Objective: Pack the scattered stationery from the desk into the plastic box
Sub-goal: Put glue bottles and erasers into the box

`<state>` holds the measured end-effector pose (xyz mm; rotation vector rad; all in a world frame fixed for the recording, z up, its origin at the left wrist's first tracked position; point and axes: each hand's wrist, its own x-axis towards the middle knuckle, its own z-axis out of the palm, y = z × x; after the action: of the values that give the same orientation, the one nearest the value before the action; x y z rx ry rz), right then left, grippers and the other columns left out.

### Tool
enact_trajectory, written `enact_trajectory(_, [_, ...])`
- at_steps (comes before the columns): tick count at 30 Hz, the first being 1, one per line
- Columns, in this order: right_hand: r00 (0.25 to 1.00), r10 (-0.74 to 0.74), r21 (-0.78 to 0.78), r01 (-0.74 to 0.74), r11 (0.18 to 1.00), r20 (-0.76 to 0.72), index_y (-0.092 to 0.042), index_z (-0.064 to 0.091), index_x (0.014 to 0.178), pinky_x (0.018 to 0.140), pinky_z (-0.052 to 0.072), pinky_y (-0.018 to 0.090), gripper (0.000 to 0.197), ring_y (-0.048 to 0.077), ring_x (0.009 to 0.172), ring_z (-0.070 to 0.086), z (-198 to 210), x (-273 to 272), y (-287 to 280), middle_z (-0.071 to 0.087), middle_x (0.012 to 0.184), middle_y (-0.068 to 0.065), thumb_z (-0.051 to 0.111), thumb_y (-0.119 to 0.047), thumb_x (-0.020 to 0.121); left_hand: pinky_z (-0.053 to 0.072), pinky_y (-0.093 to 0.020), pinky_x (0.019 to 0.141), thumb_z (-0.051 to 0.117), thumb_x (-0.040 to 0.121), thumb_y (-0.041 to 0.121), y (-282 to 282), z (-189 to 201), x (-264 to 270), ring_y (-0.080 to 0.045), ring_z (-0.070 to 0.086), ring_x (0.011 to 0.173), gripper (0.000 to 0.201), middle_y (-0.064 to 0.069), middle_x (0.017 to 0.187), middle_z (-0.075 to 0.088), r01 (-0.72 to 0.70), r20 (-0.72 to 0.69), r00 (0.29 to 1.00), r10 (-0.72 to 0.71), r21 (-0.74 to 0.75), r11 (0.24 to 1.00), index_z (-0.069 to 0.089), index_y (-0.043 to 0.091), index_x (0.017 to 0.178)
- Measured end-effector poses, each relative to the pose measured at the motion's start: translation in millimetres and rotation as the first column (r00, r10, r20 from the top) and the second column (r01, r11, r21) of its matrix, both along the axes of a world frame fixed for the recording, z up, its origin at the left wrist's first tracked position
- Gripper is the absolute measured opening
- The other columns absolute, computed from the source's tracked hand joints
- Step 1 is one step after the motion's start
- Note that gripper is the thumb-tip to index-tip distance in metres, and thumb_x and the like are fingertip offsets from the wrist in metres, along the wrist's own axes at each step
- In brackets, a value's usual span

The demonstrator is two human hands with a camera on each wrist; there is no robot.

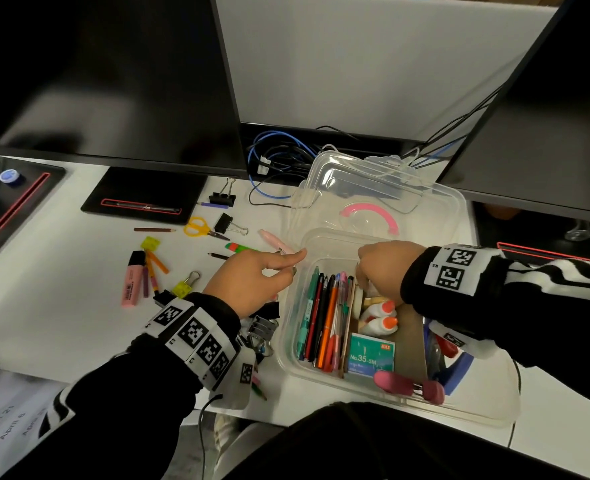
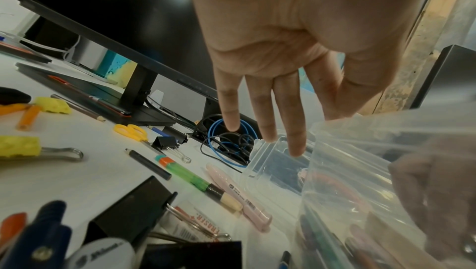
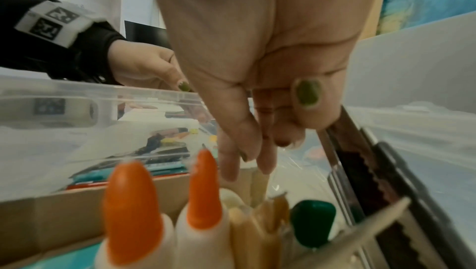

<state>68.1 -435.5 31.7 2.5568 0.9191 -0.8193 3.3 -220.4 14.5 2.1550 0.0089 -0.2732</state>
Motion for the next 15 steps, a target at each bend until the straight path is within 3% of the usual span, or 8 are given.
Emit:
enact_trajectory(1, [0.999, -0.013, 0.000, 0.013, 1.000, -0.033, -0.008, 0.044, 0.137, 0.095, 0.036, 0.025, 0.038, 0.022, 0.119, 0.050, 0.1, 0.0, -0.8, 0.051, 0.132, 0.009, 0.040, -0.015, 0.099, 0.033, 0.008, 0.069, 0.056, 0.091, 0.028, -0.3, 0.4, 0.4, 0.011, 0.057, 0.087, 0.031, 0.018, 0.126, 0.057, 0.002, 0.003, 1.000, -0.002, -0.003, 1.000, 0.060, 0.051, 0.111])
enact_trajectory(3, [0.999, -0.022, -0.008, 0.022, 1.000, -0.045, -0.007, 0.052, 0.127, 0.072, 0.044, 0.028, 0.033, 0.019, 0.083, 0.058, 1.8, -4.4, 0.6, 0.060, 0.097, 0.005, 0.044, -0.018, 0.097, 0.032, 0.009, 0.070, 0.056, 0.091, 0.028, 0.3, 0.1, 0.7, 0.014, 0.055, 0.089, 0.031, 0.018, 0.125, 0.058, 0.004, 0.005, 1.000, -0.004, 0.000, 1.000, 0.060, 0.050, 0.112])
enact_trajectory(4, [0.999, -0.028, -0.010, 0.028, 1.000, -0.022, -0.008, 0.055, 0.121, 0.064, 0.042, 0.025, 0.030, 0.015, 0.071, 0.052, 0.8, -4.8, 1.9, 0.055, 0.085, 0.000, 0.044, -0.021, 0.097, 0.033, 0.009, 0.069, 0.055, 0.091, 0.029, 0.3, 0.1, 0.6, 0.012, 0.057, 0.088, 0.031, 0.020, 0.123, 0.059, 0.002, 0.004, 1.000, -0.002, 0.000, 1.000, 0.060, 0.051, 0.112])
enact_trajectory(7, [0.998, 0.061, -0.101, -0.060, 0.993, 0.006, -0.009, 0.053, 0.122, 0.072, 0.032, 0.023, 0.032, 0.019, 0.084, 0.051, -1.7, -10.4, 4.3, 0.049, 0.101, 0.001, 0.037, -0.026, 0.101, 0.035, 0.006, 0.067, 0.055, 0.091, 0.028, -0.2, 0.5, -0.5, 0.012, 0.059, 0.082, 0.030, 0.025, 0.113, 0.060, -0.002, 0.014, 1.000, 0.002, 0.008, 1.000, 0.060, 0.050, 0.112])
enact_trajectory(10, [0.999, 0.041, -0.157, -0.041, 0.987, -0.003, -0.009, 0.050, 0.128, 0.073, 0.033, 0.024, 0.033, 0.024, 0.098, 0.055, 3.3, -10.7, 3.3, 0.051, 0.124, 0.004, 0.039, -0.020, 0.099, 0.032, 0.008, 0.067, 0.055, 0.092, 0.028, 0.3, -0.8, -0.8, 0.017, 0.056, 0.080, 0.031, 0.027, 0.103, 0.061, 0.003, 0.020, 1.000, -0.004, 0.026, 1.000, 0.059, 0.050, 0.113])
enact_trajectory(13, [1.000, 0.001, -0.215, -0.003, 0.977, -0.007, -0.009, 0.050, 0.127, 0.074, 0.037, 0.024, 0.032, 0.023, 0.087, 0.050, 4.6, -10.4, 1.9, 0.049, 0.107, 0.008, 0.042, -0.014, 0.097, 0.030, 0.009, 0.068, 0.054, 0.092, 0.029, 0.3, -3.0, -0.6, 0.007, 0.060, 0.085, 0.031, 0.017, 0.097, 0.068, 0.002, 0.018, 1.000, -0.003, 0.034, 0.999, 0.058, 0.050, 0.114])
enact_trajectory(15, [1.000, 0.026, -0.204, -0.023, 0.979, 0.010, -0.007, 0.051, 0.125, 0.077, 0.041, 0.025, 0.030, 0.023, 0.089, 0.052, 7.1, -10.3, 4.3, 0.049, 0.103, 0.009, 0.042, -0.013, 0.097, 0.032, 0.008, 0.069, 0.054, 0.092, 0.030, 1.1, -4.8, -0.2, -0.003, 0.064, 0.085, 0.031, 0.011, 0.092, 0.069, 0.001, 0.018, 1.000, -0.002, 0.032, 0.999, 0.057, 0.052, 0.114])
